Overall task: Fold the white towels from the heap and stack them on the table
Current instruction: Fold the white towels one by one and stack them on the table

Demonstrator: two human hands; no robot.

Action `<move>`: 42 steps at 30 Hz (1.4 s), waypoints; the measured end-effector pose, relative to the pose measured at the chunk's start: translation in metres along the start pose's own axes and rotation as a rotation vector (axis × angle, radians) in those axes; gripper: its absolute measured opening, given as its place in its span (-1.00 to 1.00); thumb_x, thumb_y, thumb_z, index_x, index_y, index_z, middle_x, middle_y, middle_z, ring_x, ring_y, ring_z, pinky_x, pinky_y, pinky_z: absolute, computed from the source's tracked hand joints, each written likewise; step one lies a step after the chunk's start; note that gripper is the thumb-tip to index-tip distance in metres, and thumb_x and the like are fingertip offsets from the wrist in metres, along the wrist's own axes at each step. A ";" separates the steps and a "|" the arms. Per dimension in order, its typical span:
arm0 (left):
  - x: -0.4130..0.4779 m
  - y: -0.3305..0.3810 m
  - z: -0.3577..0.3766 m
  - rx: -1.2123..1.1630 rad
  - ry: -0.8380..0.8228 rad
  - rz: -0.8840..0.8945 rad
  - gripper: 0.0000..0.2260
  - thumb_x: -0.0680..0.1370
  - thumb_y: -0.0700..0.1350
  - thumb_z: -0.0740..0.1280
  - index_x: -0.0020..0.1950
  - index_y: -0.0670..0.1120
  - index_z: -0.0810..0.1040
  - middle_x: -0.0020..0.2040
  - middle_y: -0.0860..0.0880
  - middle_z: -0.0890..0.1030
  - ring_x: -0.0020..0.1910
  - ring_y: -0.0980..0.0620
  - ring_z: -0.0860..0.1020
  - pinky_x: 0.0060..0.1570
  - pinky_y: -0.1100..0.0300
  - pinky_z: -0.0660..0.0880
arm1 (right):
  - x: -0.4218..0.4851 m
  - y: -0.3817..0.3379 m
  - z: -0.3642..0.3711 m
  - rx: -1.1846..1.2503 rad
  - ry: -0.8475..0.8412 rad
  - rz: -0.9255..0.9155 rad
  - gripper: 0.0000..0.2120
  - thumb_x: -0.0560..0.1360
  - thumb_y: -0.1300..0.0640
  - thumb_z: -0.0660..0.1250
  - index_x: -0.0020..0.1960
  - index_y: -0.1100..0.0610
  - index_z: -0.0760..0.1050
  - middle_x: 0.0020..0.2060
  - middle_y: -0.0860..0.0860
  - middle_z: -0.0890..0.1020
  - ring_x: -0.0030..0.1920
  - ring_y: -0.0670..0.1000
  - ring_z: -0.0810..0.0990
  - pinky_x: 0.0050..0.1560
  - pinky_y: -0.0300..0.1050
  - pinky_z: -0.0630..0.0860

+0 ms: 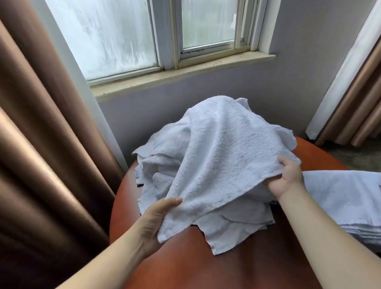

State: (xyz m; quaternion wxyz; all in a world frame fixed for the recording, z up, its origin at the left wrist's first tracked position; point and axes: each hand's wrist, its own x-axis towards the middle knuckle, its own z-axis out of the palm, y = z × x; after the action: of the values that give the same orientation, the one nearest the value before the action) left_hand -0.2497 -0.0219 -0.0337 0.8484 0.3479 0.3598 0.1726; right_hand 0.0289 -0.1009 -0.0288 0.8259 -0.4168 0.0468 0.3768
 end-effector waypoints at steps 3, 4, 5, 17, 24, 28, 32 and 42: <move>-0.004 -0.003 0.006 0.003 -0.053 -0.027 -0.51 0.31 -0.23 0.40 0.25 -0.17 0.55 0.18 -0.22 0.62 0.17 -0.22 0.58 0.21 -0.05 0.50 | -0.002 -0.005 0.005 -0.138 0.113 -0.078 -0.68 0.52 0.31 0.13 0.22 0.20 0.49 0.07 0.14 0.62 0.03 0.14 0.62 -0.04 0.07 0.57; -0.005 -0.004 0.008 0.010 -0.053 -0.020 -0.53 0.31 -0.26 0.38 0.23 -0.16 0.55 0.16 -0.21 0.63 0.17 -0.22 0.59 0.23 -0.09 0.49 | -0.003 -0.005 0.004 -0.179 0.156 -0.111 -0.65 0.49 0.33 0.15 0.25 0.21 0.49 0.07 0.14 0.62 0.03 0.14 0.63 -0.10 0.04 0.59; -0.006 -0.005 0.012 0.013 -0.039 -0.004 -0.57 0.33 -0.30 0.35 0.20 -0.15 0.56 0.15 -0.20 0.64 0.17 -0.24 0.59 0.25 -0.15 0.47 | -0.004 -0.005 0.002 -0.222 0.200 -0.153 -0.64 0.48 0.34 0.17 0.25 0.23 0.48 0.06 0.13 0.61 0.02 0.13 0.63 -0.15 -0.01 0.59; -0.014 0.020 0.043 0.100 0.025 0.102 -0.78 0.45 -0.35 0.28 0.02 -0.14 0.59 -0.16 -0.10 0.67 -0.20 -0.09 0.64 -0.23 0.11 0.58 | -0.070 -0.040 0.010 -0.512 0.202 -0.726 -0.88 0.41 0.22 0.28 -0.29 0.08 0.41 -0.37 -0.10 0.44 -0.34 -0.12 0.40 -0.33 -0.19 0.30; -0.024 0.029 0.096 0.015 -0.229 0.093 -0.86 0.56 -0.31 0.20 -0.02 -0.18 0.56 -0.23 -0.12 0.57 -0.37 0.02 0.57 -0.41 0.24 0.54 | -0.097 0.011 0.042 -1.254 -0.727 -0.906 -0.66 0.39 0.32 0.19 0.06 0.18 0.64 0.17 -0.09 0.57 0.21 -0.24 0.52 0.24 -0.25 0.45; -0.023 0.029 0.095 -0.030 -0.216 0.085 -0.83 0.57 -0.29 0.17 -0.07 -0.20 0.55 -0.30 -0.09 0.56 -0.41 0.06 0.55 -0.42 0.27 0.53 | -0.096 0.019 0.038 -1.225 -0.756 -0.884 -0.59 0.35 0.38 0.16 0.06 0.13 0.63 0.16 -0.18 0.58 0.22 -0.17 0.56 0.25 -0.11 0.50; -0.017 0.033 0.090 -0.081 -0.157 0.070 -0.81 0.55 -0.34 0.12 -0.15 -0.18 0.49 -0.37 -0.04 0.47 -0.47 0.12 0.47 -0.43 0.34 0.49 | -0.102 0.021 0.036 -1.236 -0.843 -0.971 -0.69 0.44 0.32 0.19 0.06 0.11 0.61 0.18 -0.22 0.57 0.22 -0.17 0.56 0.22 -0.20 0.49; -0.018 0.032 0.085 -0.098 -0.157 0.042 -0.67 0.54 0.09 0.30 -0.07 -0.19 0.56 -0.30 -0.07 0.59 -0.41 0.06 0.58 -0.39 0.26 0.56 | -0.100 0.019 0.023 -1.290 -0.812 -0.988 -0.61 0.41 0.45 0.18 0.07 0.16 0.63 0.16 -0.10 0.60 0.20 -0.14 0.58 0.22 -0.22 0.49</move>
State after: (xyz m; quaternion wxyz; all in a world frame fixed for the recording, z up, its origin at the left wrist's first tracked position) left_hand -0.2010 -0.0489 0.0408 0.8862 0.3257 0.2760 0.1801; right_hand -0.0607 -0.1354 0.0130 0.4527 -0.6060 -0.6520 0.0508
